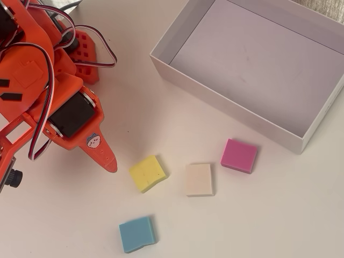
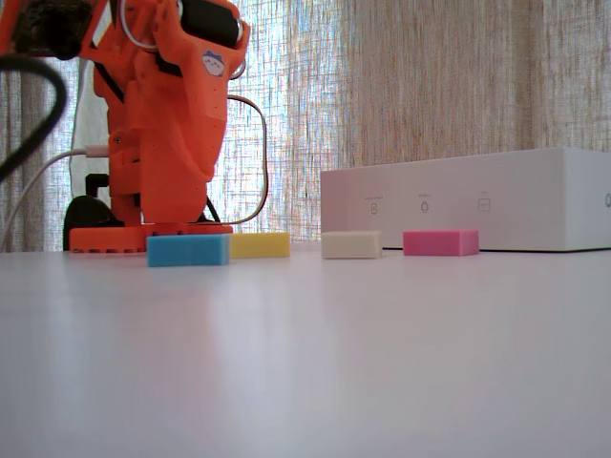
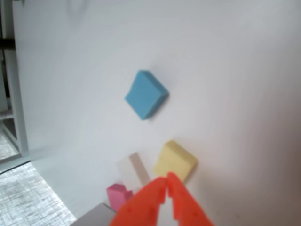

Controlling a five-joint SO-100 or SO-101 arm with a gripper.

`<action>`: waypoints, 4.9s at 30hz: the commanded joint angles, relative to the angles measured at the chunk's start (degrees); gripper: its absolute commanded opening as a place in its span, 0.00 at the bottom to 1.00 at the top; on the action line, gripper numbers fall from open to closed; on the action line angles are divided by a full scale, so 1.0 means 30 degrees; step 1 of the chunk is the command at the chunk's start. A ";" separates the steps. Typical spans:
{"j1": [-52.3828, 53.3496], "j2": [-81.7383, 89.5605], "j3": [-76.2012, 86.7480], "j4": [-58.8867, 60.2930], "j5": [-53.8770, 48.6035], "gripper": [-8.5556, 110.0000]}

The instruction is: Grasp the yellow cuboid and put it in the bin.

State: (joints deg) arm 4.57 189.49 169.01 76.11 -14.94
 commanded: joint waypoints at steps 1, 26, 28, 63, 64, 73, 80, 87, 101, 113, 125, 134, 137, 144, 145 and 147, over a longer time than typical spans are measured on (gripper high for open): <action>-0.0527 0.0059 -0.0059 0.0088 -0.0557 0.00; -0.1406 -0.9873 -1.0928 -0.4248 -0.1055 0.18; -0.1904 -1.1221 -1.2949 -0.4482 -0.0996 0.19; -0.3633 -2.2617 -1.9805 0.3047 1.2393 0.32; -0.3691 -2.2617 -1.9160 0.2783 1.2393 0.33; -0.3867 -2.2324 -1.5762 0.1523 1.2393 0.36; -0.3896 -2.2295 -1.4004 0.1582 1.2451 0.35; -0.3545 -2.2236 -1.1309 -0.0293 1.1426 0.35; -0.2754 -2.2383 -0.8789 -0.2783 1.0869 0.34; -0.3281 -2.2910 -0.7646 -0.4834 1.0752 0.31; -0.3633 -2.3525 -0.6797 -0.6357 1.0605 0.26; -0.3545 -2.5078 -0.7471 -0.6387 1.0605 0.21; -0.3457 -2.5840 -0.7822 -0.6387 1.0605 0.20; -0.3047 -2.7158 -0.8584 -0.6357 1.0518 0.14; -0.3018 -2.7158 -0.8613 -0.6357 1.0488 0.13; -0.3018 -2.7246 -0.8643 -0.6357 1.0488 0.11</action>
State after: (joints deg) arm -5.10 109.69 143.26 57.57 17.05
